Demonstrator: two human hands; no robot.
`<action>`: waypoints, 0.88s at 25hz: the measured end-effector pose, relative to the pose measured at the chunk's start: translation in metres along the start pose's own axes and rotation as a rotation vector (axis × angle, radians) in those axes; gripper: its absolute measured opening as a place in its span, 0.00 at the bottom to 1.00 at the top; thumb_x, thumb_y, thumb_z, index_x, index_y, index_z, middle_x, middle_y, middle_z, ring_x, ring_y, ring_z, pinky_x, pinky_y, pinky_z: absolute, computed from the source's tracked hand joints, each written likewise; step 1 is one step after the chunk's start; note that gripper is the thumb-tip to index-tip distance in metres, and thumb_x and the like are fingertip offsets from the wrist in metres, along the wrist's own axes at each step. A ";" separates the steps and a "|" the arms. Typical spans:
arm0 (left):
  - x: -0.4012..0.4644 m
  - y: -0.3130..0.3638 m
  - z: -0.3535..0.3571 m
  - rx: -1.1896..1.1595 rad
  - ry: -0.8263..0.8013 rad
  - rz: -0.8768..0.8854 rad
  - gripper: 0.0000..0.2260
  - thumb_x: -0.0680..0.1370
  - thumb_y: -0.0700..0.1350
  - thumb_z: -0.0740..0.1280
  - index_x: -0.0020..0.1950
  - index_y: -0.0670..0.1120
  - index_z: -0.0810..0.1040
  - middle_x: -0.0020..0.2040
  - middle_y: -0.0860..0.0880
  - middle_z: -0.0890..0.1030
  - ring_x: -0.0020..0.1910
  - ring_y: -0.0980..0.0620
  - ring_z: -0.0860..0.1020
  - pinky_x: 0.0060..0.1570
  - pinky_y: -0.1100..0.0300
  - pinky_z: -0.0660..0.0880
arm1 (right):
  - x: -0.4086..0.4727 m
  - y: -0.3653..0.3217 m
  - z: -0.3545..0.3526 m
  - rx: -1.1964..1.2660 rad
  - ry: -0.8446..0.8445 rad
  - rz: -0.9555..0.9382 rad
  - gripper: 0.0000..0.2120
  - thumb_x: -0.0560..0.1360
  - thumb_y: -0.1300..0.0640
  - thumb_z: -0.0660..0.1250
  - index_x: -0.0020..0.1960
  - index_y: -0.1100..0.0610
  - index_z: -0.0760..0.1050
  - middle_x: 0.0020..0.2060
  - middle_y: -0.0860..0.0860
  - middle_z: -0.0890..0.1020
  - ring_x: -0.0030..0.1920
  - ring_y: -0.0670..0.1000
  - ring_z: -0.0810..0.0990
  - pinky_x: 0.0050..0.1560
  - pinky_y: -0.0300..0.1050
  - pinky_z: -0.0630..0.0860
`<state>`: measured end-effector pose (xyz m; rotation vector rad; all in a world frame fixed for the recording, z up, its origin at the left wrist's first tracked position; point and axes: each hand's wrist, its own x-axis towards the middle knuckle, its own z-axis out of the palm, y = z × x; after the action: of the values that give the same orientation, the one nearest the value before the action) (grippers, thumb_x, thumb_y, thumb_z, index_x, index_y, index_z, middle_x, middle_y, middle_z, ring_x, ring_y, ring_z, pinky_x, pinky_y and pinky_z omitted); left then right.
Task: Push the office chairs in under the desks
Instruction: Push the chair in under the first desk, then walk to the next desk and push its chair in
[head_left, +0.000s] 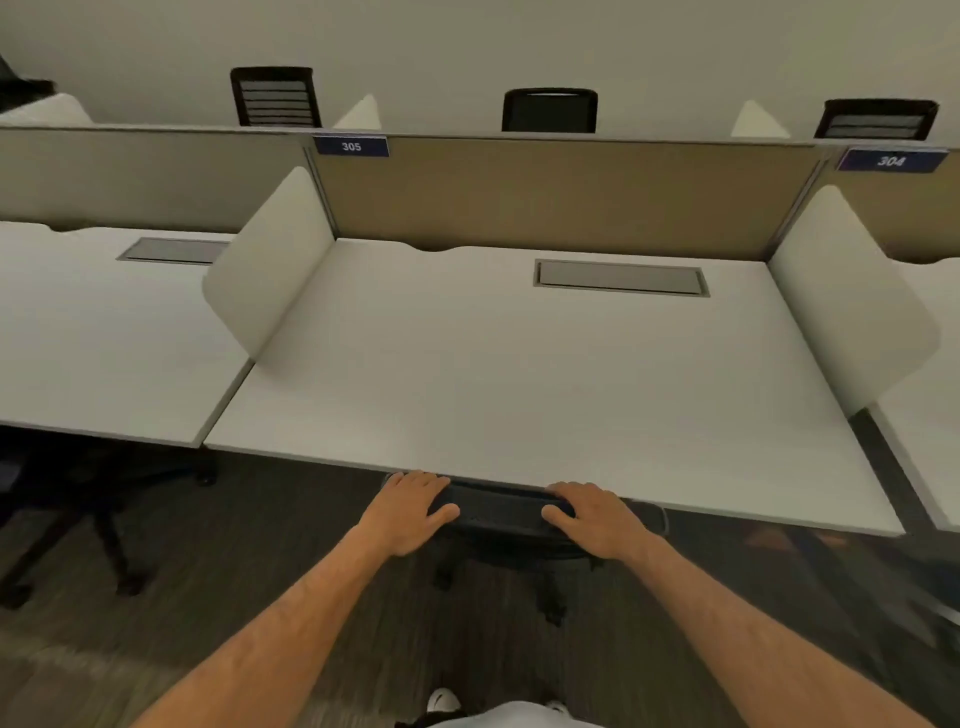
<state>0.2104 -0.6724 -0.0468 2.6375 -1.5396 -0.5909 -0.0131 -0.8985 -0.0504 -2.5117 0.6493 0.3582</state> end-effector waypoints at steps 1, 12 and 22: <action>-0.012 -0.004 -0.001 -0.015 0.019 -0.060 0.30 0.83 0.64 0.54 0.81 0.50 0.61 0.81 0.49 0.63 0.79 0.49 0.59 0.78 0.48 0.55 | 0.004 -0.008 -0.002 0.013 0.001 -0.043 0.27 0.83 0.37 0.56 0.76 0.51 0.67 0.72 0.50 0.74 0.70 0.53 0.72 0.70 0.52 0.68; -0.283 -0.041 0.055 -0.327 0.457 -0.839 0.30 0.84 0.61 0.58 0.83 0.49 0.57 0.83 0.48 0.57 0.81 0.48 0.54 0.78 0.47 0.52 | 0.025 -0.224 0.066 -0.119 -0.069 -0.895 0.29 0.83 0.41 0.58 0.80 0.50 0.60 0.78 0.49 0.66 0.80 0.54 0.55 0.77 0.53 0.55; -0.498 -0.101 0.100 -0.481 0.688 -1.156 0.31 0.84 0.62 0.57 0.83 0.50 0.57 0.83 0.49 0.57 0.81 0.50 0.54 0.78 0.50 0.49 | -0.061 -0.474 0.203 -0.125 -0.266 -1.296 0.32 0.82 0.39 0.57 0.82 0.48 0.53 0.80 0.48 0.61 0.81 0.52 0.49 0.80 0.54 0.51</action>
<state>0.0427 -0.1833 -0.0086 2.6062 0.3318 0.0177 0.1533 -0.4093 -0.0003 -2.3641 -1.1063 0.2092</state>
